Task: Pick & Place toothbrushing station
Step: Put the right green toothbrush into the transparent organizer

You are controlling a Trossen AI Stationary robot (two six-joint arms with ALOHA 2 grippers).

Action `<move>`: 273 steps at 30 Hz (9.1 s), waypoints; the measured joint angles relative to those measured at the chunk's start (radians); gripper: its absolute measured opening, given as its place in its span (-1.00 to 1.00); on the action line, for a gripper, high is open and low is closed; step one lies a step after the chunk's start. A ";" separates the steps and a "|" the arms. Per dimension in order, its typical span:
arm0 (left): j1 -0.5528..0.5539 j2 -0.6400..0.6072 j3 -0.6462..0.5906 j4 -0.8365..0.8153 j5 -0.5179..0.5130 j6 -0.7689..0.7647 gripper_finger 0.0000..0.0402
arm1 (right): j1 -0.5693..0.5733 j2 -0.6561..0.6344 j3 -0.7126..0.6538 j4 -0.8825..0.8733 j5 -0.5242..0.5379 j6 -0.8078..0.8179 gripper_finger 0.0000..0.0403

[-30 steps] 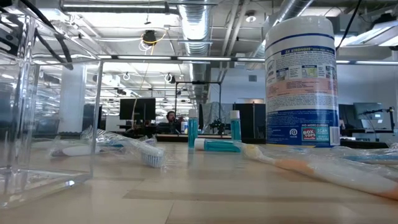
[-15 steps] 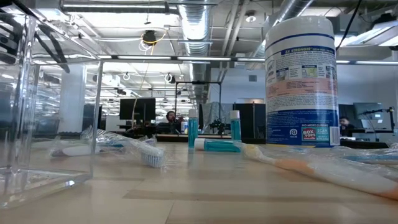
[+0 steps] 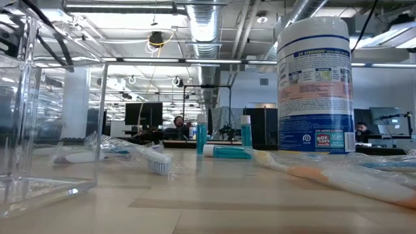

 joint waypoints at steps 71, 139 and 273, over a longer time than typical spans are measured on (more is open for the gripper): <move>0.250 -0.082 0.002 0.133 -0.129 0.187 -0.05 | 0.566 0.000 -0.271 -0.649 -0.233 1.723 -0.59; 0.274 -0.082 0.002 0.136 -0.129 0.189 -0.05 | 0.536 0.009 -0.105 -0.980 -0.359 1.614 -1.00; 0.759 0.353 0.672 -0.129 0.814 0.085 -0.26 | 0.263 0.009 -0.273 -0.767 -0.295 0.860 0.14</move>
